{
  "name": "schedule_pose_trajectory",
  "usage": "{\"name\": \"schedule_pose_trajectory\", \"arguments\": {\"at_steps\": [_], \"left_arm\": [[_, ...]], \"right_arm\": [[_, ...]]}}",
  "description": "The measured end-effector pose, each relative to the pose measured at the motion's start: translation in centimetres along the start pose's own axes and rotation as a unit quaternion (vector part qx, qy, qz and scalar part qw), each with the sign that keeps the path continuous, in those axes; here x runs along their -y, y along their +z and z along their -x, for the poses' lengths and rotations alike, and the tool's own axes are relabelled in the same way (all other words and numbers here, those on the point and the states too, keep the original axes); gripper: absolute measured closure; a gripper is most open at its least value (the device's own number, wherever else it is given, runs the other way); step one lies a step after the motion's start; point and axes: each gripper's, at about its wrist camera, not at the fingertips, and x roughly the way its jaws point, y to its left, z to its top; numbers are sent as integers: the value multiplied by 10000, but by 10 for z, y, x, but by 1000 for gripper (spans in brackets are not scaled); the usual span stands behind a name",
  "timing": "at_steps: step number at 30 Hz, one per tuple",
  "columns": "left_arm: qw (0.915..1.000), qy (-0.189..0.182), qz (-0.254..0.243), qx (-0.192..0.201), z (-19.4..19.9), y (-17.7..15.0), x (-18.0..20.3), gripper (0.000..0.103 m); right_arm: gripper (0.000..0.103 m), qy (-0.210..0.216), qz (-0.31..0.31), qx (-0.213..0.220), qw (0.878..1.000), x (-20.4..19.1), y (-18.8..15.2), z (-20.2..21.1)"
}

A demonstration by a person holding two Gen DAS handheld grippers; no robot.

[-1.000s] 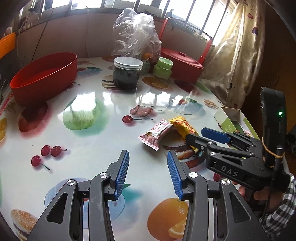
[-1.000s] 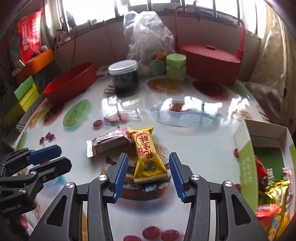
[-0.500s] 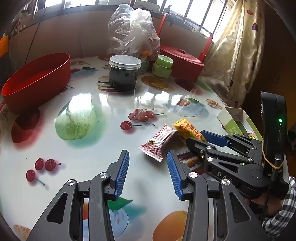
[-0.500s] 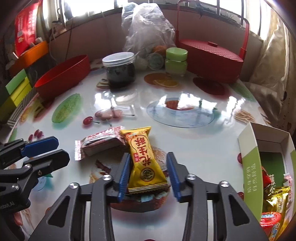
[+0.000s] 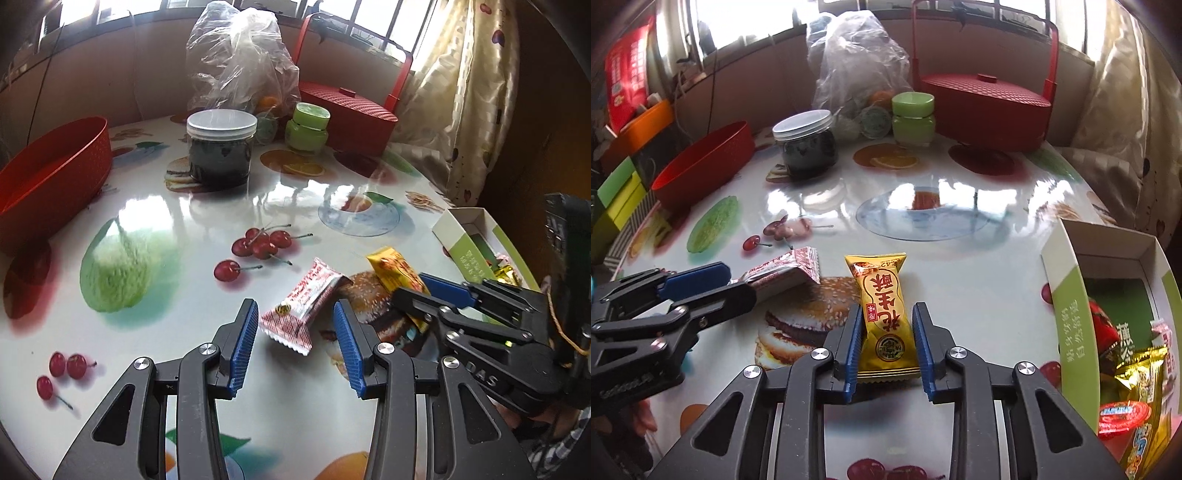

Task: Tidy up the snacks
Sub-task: 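Grasp the yellow peanut-candy packet with the right gripper while the left gripper grasps a white packet, then carry the yellow packet and white packet over the green box with both grippers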

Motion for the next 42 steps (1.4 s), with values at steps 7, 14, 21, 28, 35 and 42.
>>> {"name": "schedule_pose_trajectory", "arguments": {"at_steps": [7, 14, 21, 28, 35, 42], "left_arm": [[9993, 66, -351, -139, -16, 8, 9, 59], [9984, 149, -510, -214, -24, 8, 18, 59], [9982, 249, -494, -236, -25, 9, 18, 59], [9986, 246, -430, -210, -24, 8, 18, 81], [9988, 269, -372, -172, -22, 5, 21, 82], [9990, 232, -366, -93, -13, 4, 25, 82]], "right_arm": [[77, 62, -162, -2, 9998, 5, -5, 5], [77, 90, -242, 3, 9997, 8, -6, 8], [77, 99, -246, 6, 9996, 8, -6, 8], [77, 103, -281, 36, 9995, 9, -6, 11], [78, 97, -278, 39, 9996, 8, -7, 12], [80, 112, -270, 75, 9995, 8, -9, 17]]}}
